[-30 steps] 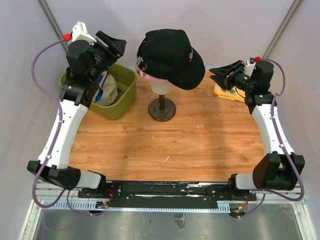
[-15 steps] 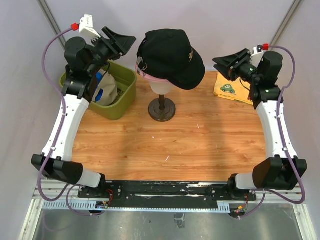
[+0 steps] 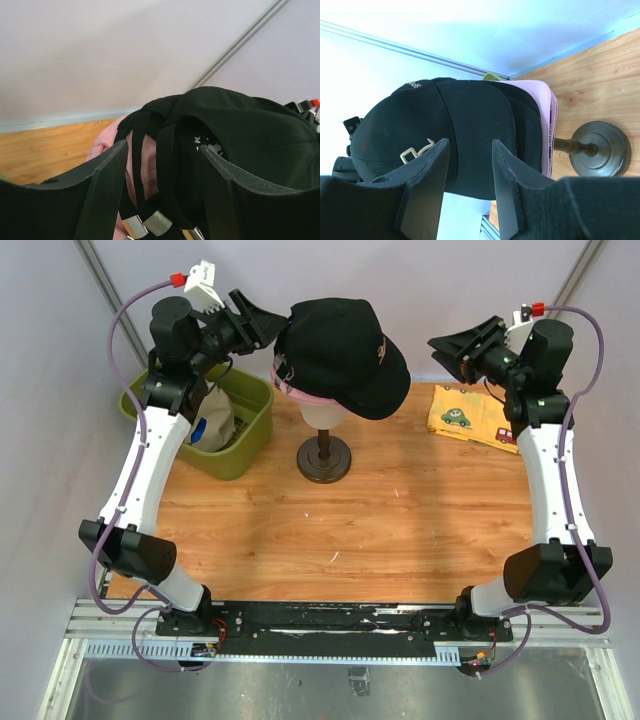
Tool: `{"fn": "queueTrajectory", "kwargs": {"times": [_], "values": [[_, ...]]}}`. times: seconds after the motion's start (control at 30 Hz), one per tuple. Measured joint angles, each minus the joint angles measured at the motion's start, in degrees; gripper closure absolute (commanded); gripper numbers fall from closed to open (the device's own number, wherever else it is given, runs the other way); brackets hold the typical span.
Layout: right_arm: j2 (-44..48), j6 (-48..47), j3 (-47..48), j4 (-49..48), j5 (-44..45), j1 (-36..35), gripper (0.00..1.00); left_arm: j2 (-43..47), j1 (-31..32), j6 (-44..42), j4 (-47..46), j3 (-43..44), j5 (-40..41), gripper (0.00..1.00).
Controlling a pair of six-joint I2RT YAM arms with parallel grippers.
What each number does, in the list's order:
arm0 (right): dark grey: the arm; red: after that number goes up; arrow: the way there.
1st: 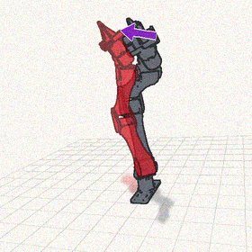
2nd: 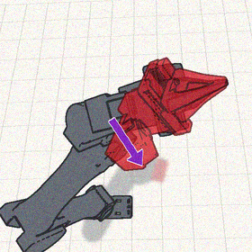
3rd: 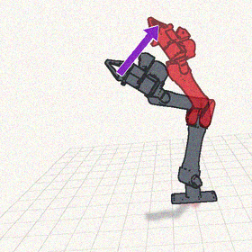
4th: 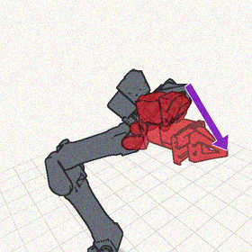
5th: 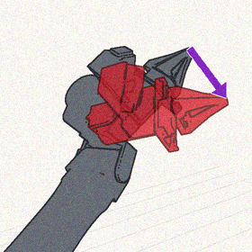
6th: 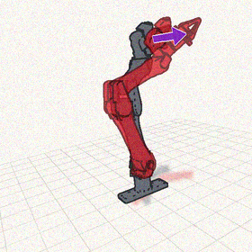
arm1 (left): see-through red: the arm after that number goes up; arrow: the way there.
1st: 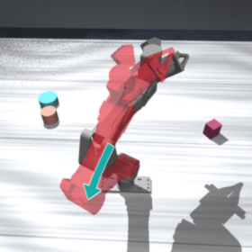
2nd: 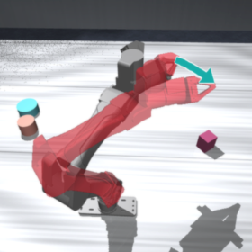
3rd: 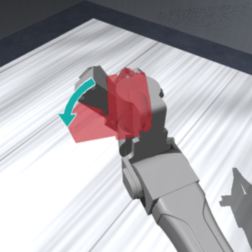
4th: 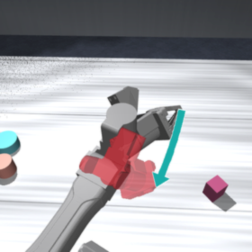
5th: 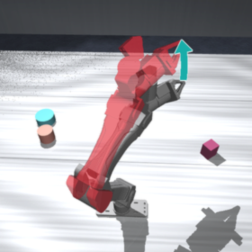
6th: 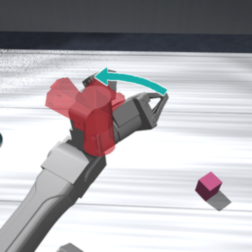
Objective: Stack the hats
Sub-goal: Stack the hat on the hat.
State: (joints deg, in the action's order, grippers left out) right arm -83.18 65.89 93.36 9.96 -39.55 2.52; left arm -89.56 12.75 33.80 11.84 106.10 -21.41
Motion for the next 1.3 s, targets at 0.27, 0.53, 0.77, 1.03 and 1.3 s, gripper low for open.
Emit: {"fn": "queueTrajectory", "kwargs": {"times": [0.27,0.53,0.77,1.03,1.3], "values": [[-3.8,-1.9,6.6,2.7,0.6,-1.7,0.59,-3.4,1.7,-3.0,2.4,3.9,0.1,0.37],[-10.8,-6.2,23.1,9.2,1.7,-5.8,0.59,-5.7,2.5,-5.9,6.6,6.5,3.5,0.49],[-17.2,-9.9,39.6,12.9,3.4,-10.3,0.59,-5.8,3.0,-7.7,8.7,7.3,6.3,0.71],[-22.0,-10.4,44.4,11.2,3.1,-14.4,0.59,-5.9,3.2,-8.5,10.5,7.3,8.6,0.82],[-27.0,-8.6,47.6,4.0,2.0,-19.1,0.59,-5.9,4.1,-8.6,11.0,7.3,11.0,0.83]]}}
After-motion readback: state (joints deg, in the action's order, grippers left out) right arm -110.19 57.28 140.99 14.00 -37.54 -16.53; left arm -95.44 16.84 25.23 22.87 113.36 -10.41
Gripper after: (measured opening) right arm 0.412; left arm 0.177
